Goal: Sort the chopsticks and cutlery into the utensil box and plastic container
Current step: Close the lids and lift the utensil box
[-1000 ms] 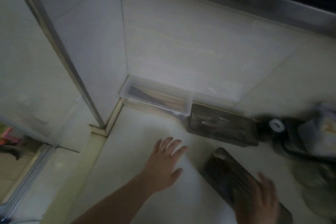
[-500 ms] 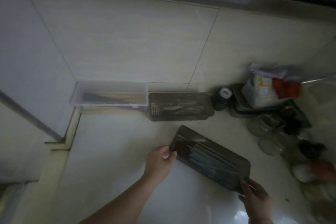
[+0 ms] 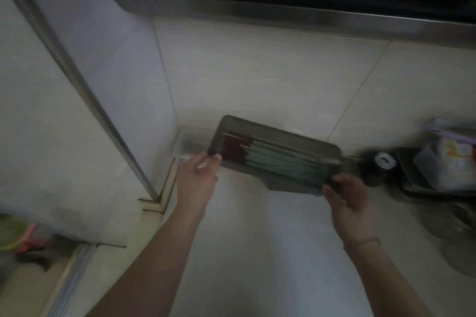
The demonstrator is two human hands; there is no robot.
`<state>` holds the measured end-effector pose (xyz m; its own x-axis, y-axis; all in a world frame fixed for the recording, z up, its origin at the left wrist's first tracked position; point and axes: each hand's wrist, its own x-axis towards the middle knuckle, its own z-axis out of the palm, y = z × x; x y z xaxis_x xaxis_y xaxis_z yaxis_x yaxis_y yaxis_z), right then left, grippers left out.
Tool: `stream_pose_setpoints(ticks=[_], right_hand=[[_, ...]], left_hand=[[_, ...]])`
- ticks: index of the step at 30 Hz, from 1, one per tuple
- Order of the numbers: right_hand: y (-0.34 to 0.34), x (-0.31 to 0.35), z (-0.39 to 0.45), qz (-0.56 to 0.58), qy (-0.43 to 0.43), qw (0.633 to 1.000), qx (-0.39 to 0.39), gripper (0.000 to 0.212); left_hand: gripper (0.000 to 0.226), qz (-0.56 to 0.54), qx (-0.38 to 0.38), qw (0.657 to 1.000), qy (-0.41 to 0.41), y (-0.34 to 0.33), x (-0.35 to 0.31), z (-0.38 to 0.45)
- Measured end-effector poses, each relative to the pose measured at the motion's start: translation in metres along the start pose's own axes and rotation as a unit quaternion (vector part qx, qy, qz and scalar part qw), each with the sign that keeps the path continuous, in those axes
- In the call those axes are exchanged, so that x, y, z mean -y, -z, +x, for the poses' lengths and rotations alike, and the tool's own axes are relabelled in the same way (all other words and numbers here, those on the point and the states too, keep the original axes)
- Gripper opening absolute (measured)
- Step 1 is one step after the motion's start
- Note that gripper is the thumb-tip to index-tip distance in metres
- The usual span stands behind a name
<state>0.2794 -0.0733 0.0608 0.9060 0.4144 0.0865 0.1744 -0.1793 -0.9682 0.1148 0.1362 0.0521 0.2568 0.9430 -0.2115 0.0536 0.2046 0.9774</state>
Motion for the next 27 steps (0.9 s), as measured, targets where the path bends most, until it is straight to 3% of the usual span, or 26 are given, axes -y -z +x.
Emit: stream_pose_setpoints(ticks=[1, 3, 6, 8, 10, 14, 16, 18, 21, 24, 27], right_hand=[[-0.018, 0.004, 0.011, -0.005, 0.022, 1.000, 0.020, 0.055], [-0.054, 0.013, 0.033, -0.039, 0.052, 0.996, 0.063, 0.042], [-0.096, 0.016, 0.062, -0.107, 0.054, 0.988, 0.096, 0.020], [-0.112, 0.011, 0.071, -0.182, 0.027, 0.976, 0.117, 0.012], [-0.120, 0.003, 0.073, -0.209, -0.005, 0.968, 0.140, 0.014], [-0.127, -0.003, 0.073, -0.235, -0.014, 0.957, 0.169, 0.017], [-0.129, -0.001, 0.076, -0.230, -0.012, 0.958, 0.173, 0.014], [-0.126, -0.006, 0.076, -0.194, -0.002, 0.964, 0.181, 0.017], [-0.098, -0.034, 0.068, -0.125, 0.010, 0.982, 0.142, 0.038], [-0.043, -0.075, 0.058, -0.179, -0.015, 0.983, 0.025, 0.041], [0.020, -0.105, 0.059, -0.254, -0.023, 0.959, -0.124, 0.031]], left_hand=[[0.029, -0.026, -0.015, 0.999, 0.011, 0.007, -0.007, 0.014], [0.008, -0.071, -0.027, 0.997, 0.020, 0.019, -0.017, 0.039], [0.029, -0.059, -0.058, 0.996, 0.026, 0.031, -0.016, 0.067], [0.030, -0.025, -0.071, 0.997, 0.016, 0.035, -0.006, 0.081], [0.024, 0.038, -0.064, 0.997, 0.021, 0.033, 0.007, 0.091], [0.034, 0.145, -0.119, 0.982, -0.016, 0.023, 0.017, 0.092], [0.034, 0.140, -0.152, 0.978, -0.012, 0.019, 0.016, 0.087], [0.039, 0.084, -0.164, 0.982, 0.041, 0.012, 0.023, 0.080], [0.050, 0.009, -0.167, 0.983, 0.072, 0.001, 0.053, 0.065], [0.018, 0.015, -0.068, 0.994, 0.090, -0.015, 0.084, 0.034], [0.024, 0.092, 0.020, 0.990, 0.105, -0.045, 0.107, 0.011]])
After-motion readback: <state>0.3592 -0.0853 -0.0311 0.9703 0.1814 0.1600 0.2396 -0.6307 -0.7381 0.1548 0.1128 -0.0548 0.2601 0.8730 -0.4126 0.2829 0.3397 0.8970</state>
